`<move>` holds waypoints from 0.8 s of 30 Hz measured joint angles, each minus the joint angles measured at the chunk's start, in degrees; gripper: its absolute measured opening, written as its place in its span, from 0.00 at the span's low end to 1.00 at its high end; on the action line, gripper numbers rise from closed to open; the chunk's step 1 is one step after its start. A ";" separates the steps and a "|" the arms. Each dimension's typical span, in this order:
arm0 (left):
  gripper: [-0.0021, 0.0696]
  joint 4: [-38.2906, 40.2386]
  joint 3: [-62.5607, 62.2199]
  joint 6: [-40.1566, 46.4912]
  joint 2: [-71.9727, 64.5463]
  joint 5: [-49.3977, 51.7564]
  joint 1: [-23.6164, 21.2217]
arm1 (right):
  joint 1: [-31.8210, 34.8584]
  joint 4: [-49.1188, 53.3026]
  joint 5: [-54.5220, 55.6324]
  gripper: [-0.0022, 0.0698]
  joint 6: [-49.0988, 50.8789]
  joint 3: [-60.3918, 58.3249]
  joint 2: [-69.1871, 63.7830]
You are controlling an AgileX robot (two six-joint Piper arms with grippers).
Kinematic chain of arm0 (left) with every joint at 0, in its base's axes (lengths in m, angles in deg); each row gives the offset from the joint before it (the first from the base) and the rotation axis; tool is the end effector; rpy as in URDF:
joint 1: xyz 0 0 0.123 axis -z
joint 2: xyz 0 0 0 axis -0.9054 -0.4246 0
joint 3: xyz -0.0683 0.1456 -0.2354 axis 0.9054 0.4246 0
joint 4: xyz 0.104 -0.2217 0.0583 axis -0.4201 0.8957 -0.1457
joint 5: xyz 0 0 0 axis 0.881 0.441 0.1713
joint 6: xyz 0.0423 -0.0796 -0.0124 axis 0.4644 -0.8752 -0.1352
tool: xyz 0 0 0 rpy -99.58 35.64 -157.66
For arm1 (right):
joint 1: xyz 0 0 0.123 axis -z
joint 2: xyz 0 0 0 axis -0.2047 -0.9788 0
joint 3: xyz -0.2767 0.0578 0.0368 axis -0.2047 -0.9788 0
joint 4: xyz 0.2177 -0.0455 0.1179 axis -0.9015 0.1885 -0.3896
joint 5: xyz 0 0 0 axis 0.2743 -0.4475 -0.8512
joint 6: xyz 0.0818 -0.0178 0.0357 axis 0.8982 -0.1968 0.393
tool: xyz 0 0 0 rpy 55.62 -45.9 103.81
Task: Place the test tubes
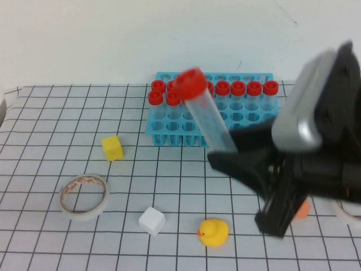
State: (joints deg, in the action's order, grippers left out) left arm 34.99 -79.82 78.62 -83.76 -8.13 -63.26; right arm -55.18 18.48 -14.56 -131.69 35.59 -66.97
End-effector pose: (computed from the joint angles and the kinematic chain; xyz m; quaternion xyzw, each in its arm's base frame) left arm 0.0873 -0.0080 0.2937 -0.0329 0.7249 -0.0921 0.6818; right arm 0.1773 0.1905 0.3550 -0.4089 0.6946 0.2402 0.5409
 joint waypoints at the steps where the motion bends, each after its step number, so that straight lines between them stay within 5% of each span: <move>1: 0.03 0.27 -0.53 0.10 -0.03 -1.83 0.37 | -0.38 -4.03 1.07 0.36 -3.79 -1.74 0.26; 5: 0.03 -0.02 -4.82 1.09 -2.57 -4.33 2.99 | -1.83 -16.03 2.91 0.36 -15.07 -5.89 0.24; 14: 0.03 -0.51 -12.69 1.56 -14.95 -4.33 13.25 | -3.89 -25.82 4.22 0.36 -26.40 -6.66 0.24; 24: 0.03 1.26 -13.59 1.47 -25.38 -17.81 33.43 | -3.89 -28.19 7.95 0.36 -28.72 -6.66 0.24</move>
State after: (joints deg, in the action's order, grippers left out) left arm 36.26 -93.41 80.09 -109.14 -25.94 -29.83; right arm -59.07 -9.71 -6.61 -160.40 28.93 -66.72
